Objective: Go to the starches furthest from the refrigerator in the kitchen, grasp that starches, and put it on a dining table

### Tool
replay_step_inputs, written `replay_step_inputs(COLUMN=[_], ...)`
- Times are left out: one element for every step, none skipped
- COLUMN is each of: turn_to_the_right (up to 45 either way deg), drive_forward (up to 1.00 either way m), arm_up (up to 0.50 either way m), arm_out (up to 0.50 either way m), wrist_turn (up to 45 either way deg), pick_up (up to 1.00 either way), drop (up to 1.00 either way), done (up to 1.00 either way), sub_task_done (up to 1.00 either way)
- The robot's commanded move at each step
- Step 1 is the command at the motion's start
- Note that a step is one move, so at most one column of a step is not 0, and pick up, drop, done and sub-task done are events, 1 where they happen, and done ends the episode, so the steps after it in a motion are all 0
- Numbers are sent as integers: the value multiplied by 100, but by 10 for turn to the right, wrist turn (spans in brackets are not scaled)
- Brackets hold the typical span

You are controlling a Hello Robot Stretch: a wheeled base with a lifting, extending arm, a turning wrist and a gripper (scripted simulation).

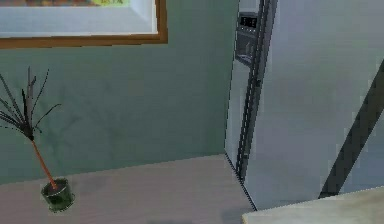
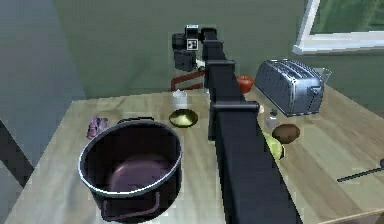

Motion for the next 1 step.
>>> replay_step_inputs(turn_to_the_right=[0], drive_forward=[0], arm_up=[0], arm_out=[0], wrist_turn=[0], pick_up=[0], drop=[100], done=[0], sub_task_done=[0])
